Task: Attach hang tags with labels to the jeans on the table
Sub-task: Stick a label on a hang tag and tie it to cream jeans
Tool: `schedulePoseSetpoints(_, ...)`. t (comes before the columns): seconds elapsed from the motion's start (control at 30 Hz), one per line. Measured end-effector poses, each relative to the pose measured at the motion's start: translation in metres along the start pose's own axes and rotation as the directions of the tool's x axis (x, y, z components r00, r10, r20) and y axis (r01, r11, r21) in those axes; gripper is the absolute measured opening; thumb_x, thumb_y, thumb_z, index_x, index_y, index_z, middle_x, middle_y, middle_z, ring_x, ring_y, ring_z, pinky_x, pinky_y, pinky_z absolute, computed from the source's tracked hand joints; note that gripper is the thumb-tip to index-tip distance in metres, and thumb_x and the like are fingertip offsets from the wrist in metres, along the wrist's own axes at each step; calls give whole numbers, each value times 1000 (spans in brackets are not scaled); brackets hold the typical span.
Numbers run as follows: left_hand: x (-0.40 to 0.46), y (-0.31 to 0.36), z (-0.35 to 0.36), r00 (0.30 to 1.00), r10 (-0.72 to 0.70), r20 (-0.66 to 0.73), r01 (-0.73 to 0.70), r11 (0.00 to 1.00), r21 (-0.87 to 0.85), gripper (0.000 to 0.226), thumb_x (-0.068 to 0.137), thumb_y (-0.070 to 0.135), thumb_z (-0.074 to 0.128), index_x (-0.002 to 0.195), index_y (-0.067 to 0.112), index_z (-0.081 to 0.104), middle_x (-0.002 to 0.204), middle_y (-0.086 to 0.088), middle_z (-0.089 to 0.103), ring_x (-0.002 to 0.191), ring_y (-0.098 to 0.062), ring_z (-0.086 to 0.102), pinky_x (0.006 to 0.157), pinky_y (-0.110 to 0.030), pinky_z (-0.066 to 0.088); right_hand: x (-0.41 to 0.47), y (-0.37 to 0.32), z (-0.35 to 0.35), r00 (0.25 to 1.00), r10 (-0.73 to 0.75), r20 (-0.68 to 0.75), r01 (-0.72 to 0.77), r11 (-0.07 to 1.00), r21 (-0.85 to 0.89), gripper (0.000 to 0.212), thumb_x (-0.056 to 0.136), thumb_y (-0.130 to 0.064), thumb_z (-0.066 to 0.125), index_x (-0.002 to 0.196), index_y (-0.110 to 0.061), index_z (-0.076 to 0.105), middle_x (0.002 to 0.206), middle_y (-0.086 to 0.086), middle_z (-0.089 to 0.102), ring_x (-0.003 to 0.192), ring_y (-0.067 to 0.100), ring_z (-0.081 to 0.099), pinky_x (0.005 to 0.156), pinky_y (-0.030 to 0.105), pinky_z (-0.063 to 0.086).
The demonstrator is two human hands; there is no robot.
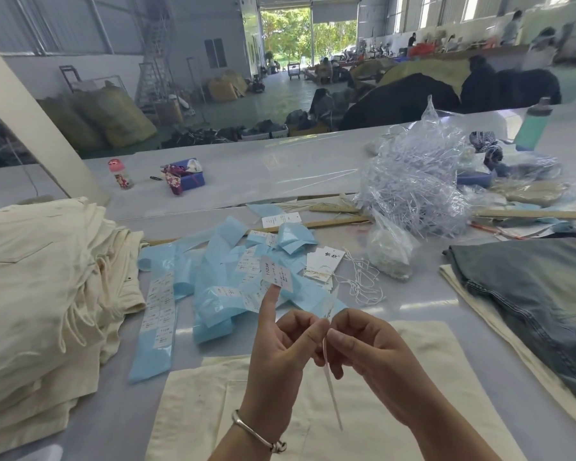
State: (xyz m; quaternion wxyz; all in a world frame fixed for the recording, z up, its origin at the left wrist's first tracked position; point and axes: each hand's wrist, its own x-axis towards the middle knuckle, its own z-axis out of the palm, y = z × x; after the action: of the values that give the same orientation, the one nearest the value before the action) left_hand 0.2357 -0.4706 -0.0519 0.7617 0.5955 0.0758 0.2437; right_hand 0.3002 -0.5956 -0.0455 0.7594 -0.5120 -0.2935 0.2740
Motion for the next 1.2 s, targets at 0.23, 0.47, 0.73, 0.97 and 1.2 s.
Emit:
schedulePoseSetpoints(0.23,0,1,3,993,-55,108,52,998,35,97,67,32,81,147,28,26,68,-10,56,54,-20,57,53,-27,47,-9,-2,-7,1000,2,13,-2,998,-56,41,76,-24,75,80,11,53,72,14,63,66,31,53,53,29,43)
schedulePoseSetpoints(0.47,-3,4,8,991,-42,130,42,999,4,94,71,26,80,148,27,25,69,-13,58,56,-21,56,54,-26,47,-13,-6,-8,1000,9,-4,-9,1000,-11,35,81,-18,72,81,10,53,72,19,60,68,28,55,55,28,44)
schedulePoseSetpoints(0.73,-7,7,10,992,-55,114,58,998,-18,89,75,16,71,150,24,23,69,-9,57,59,-18,57,55,-25,48,-17,-6,-11,1000,28,-7,-28,1000,6,30,83,-14,64,88,14,52,75,23,61,72,35,53,58,28,46)
schedulePoseSetpoints(0.97,-9,10,8,995,-94,44,98,991,-91,79,77,12,63,147,24,28,74,-12,63,60,-18,57,57,-26,51,-10,-3,-13,970,-36,-241,-27,967,-253,22,91,-3,53,70,-9,52,59,-5,50,55,7,44,56,17,40)
schedulePoseSetpoints(1.2,-7,23,-3,999,-12,-53,7,995,-102,63,79,15,65,136,30,42,72,-10,59,58,-14,54,54,-23,48,-8,-5,-19,936,-54,-347,-52,956,-288,57,83,0,61,120,-42,54,71,31,61,62,25,53,63,37,44)
